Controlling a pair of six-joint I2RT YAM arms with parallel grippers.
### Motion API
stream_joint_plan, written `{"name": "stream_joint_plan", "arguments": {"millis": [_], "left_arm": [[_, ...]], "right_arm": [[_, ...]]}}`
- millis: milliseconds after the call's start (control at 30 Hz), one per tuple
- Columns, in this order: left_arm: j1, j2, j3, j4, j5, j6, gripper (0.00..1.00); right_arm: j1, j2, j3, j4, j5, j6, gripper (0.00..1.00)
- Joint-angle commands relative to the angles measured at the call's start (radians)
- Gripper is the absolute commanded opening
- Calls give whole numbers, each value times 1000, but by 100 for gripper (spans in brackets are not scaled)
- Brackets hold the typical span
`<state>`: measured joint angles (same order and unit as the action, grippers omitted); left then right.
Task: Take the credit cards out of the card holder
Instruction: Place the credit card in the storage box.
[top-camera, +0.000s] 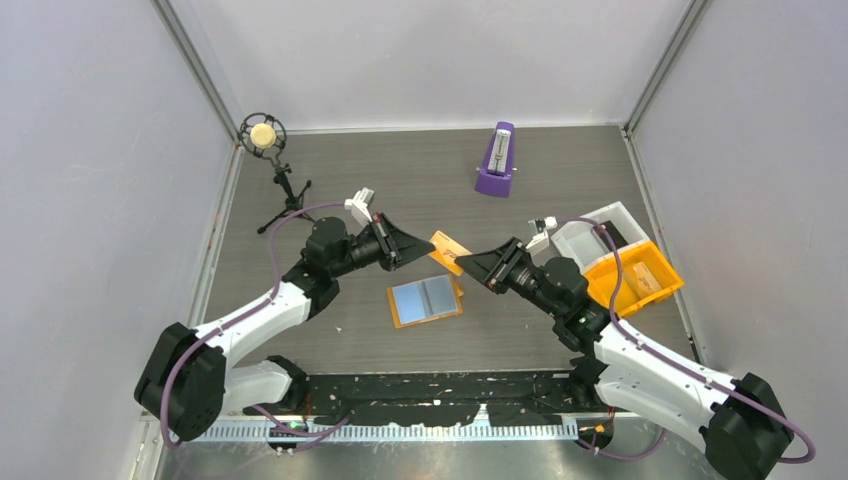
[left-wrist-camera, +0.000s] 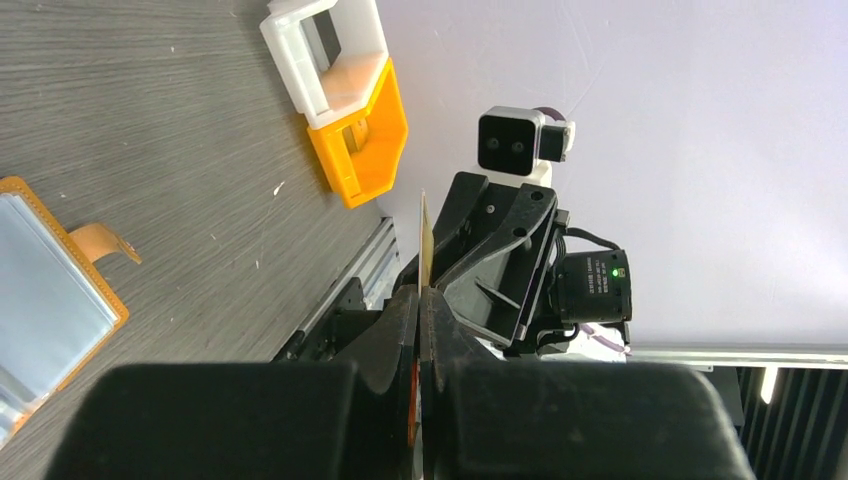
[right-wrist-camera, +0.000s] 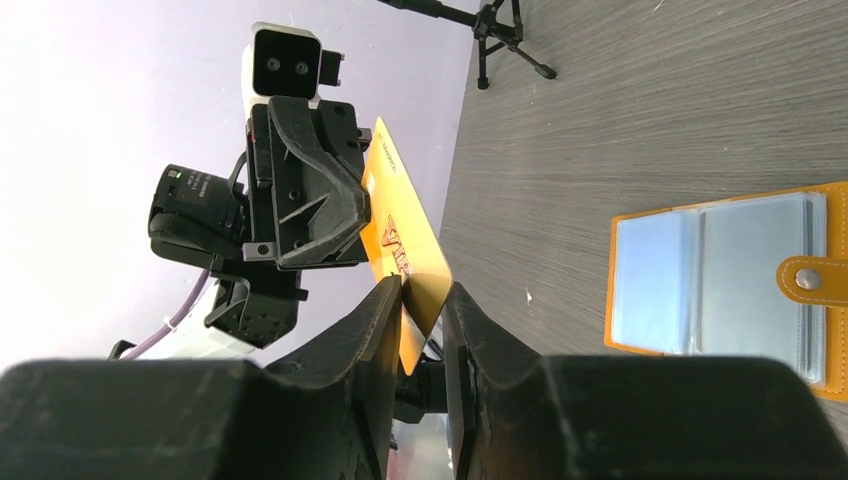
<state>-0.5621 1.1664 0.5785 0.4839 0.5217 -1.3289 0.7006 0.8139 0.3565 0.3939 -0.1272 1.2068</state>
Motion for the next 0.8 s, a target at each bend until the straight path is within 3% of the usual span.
{"name": "stream_joint_plan", "arguments": {"millis": [0, 333, 500, 567, 667, 767], "left_arm": [[-4, -19, -4, 52, -35, 14, 0], [-4, -22, -4, 33, -36, 22, 0], [-4, -17, -10, 33, -34, 24, 0], [-3, -14, -13, 33, -30, 25, 0], [-4, -22, -14, 29, -31, 34, 9], [-4, -45, -11, -15, -33, 62, 28]], "right_arm": [[15, -23, -16, 42, 53, 25, 30], [17, -67, -38, 38, 107, 34, 26], [17, -68, -39, 54, 118, 20, 7], [17, -68, -37, 65, 119, 14, 6], [13, -73, -25, 53, 119, -4, 5], [-14, -102, -4, -3, 102, -30, 5]]}}
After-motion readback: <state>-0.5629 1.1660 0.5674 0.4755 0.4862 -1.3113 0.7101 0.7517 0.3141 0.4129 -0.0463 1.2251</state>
